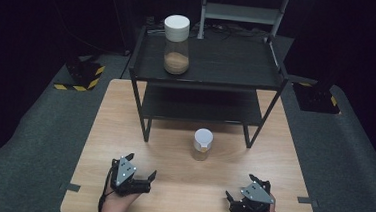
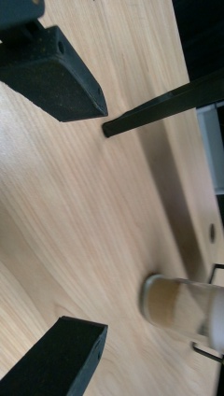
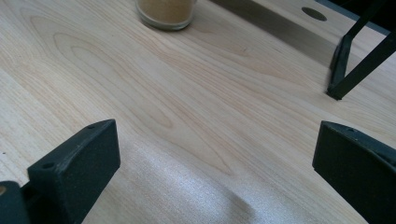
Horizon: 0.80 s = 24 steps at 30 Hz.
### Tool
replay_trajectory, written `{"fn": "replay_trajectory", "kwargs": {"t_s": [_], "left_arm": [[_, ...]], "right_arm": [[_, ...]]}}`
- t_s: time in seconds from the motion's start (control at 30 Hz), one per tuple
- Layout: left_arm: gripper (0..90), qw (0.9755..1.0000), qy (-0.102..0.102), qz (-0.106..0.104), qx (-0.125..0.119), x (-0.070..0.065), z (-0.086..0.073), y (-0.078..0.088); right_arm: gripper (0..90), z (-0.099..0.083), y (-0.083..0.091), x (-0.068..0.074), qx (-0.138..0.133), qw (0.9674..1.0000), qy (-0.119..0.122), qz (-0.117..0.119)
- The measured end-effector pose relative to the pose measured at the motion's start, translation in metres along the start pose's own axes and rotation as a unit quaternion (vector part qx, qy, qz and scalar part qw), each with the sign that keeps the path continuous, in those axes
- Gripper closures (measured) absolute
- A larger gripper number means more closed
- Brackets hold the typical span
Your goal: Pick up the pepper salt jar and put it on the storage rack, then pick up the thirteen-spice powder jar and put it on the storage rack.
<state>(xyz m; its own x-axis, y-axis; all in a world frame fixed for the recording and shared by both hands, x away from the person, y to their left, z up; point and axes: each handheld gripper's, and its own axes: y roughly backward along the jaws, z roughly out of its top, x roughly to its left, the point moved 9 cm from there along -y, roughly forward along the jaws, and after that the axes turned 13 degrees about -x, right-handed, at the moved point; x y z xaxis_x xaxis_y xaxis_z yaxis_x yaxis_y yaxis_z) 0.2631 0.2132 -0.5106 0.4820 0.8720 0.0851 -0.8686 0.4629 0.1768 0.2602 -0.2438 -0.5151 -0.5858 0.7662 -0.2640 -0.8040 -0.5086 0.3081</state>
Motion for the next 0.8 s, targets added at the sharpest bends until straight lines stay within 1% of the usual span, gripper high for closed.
{"fn": "replay_trajectory", "kwargs": {"t_s": [0.1, 0.13, 0.17, 0.2, 0.23, 0.27, 0.33, 0.4, 0.43, 0.5, 0.6, 0.73, 0.8], "left_arm": [[0.4, 0.9998, -0.010, -0.005, 0.020, -0.0014, -0.0062, -0.0041], [0.4, 0.9996, -0.009, -0.007, 0.024, -0.0013, -0.0073, -0.0048], [0.4, 0.9993, -0.007, -0.011, 0.034, -0.0018, -0.0088, -0.0063], [0.4, 0.9993, -0.015, -0.011, 0.033, -0.0029, -0.0088, -0.0062], [0.4, 0.9993, -0.015, -0.011, 0.033, -0.0029, -0.0088, -0.0062], [0.4, 0.9992, -0.021, -0.013, 0.032, -0.0038, -0.0088, -0.0061], [0.4, 0.9989, -0.026, -0.014, 0.037, -0.0054, -0.0084, -0.0064], [0.4, 0.9981, -0.035, -0.017, 0.048, -0.0069, -0.0075, -0.0074], [0.4, 0.9976, -0.036, -0.013, 0.057, -0.0084, -0.0068, -0.0080], [1.0, 0.9977, -0.033, -0.011, 0.059, -0.0087, -0.0067, -0.0077], [1.0, 0.9975, -0.035, -0.016, 0.059, -0.0091, -0.0069, -0.0069], [1.0, 0.9976, -0.031, -0.014, 0.060, -0.0084, -0.0068, -0.0066], [1.0, 0.9975, -0.034, -0.014, 0.060, -0.0092, -0.0068, -0.0067]], "right_arm": [[0.0, 0.0001, -0.0002, 0.0003, 0.001, 1.0000, 0.000, -0.004], [0.0, 0.0003, -0.0004, 0.0005, 0.002, 1.0000, -0.001, -0.004], [0.0, 0.0004, -0.0006, 0.0007, 0.003, 1.0000, 0.000, -0.005], [0.0, 0.0005, -0.0008, 0.0011, 0.003, 1.0000, 0.002, -0.006], [0.0, 0.0005, -0.0008, 0.0017, 0.003, 1.0000, 0.004, -0.007], [0.0, 0.0005, -0.0008, 0.0017, 0.003, 1.0000, 0.004, -0.007], [0.0, 0.0006, -0.0008, 0.0028, 0.004, 0.9999, 0.009, -0.009], [0.0, 0.0007, -0.0011, 0.0038, 0.005, 0.9999, 0.011, -0.009], [0.0, 0.0006, -0.0010, 0.0039, 0.004, 0.9999, 0.012, -0.010], [0.0, 0.0005, -0.0008, 0.0039, 0.003, 0.9999, 0.012, -0.011], [0.0, 0.0002, -0.0002, 0.0032, 0.001, 0.9999, 0.009, -0.010], [0.0, -0.0004, 0.0007, 0.0024, -0.003, 0.9999, 0.007, -0.008], [0.0, -0.0010, 0.0017, 0.0019, -0.007, 0.9999, 0.004, -0.010]]}}
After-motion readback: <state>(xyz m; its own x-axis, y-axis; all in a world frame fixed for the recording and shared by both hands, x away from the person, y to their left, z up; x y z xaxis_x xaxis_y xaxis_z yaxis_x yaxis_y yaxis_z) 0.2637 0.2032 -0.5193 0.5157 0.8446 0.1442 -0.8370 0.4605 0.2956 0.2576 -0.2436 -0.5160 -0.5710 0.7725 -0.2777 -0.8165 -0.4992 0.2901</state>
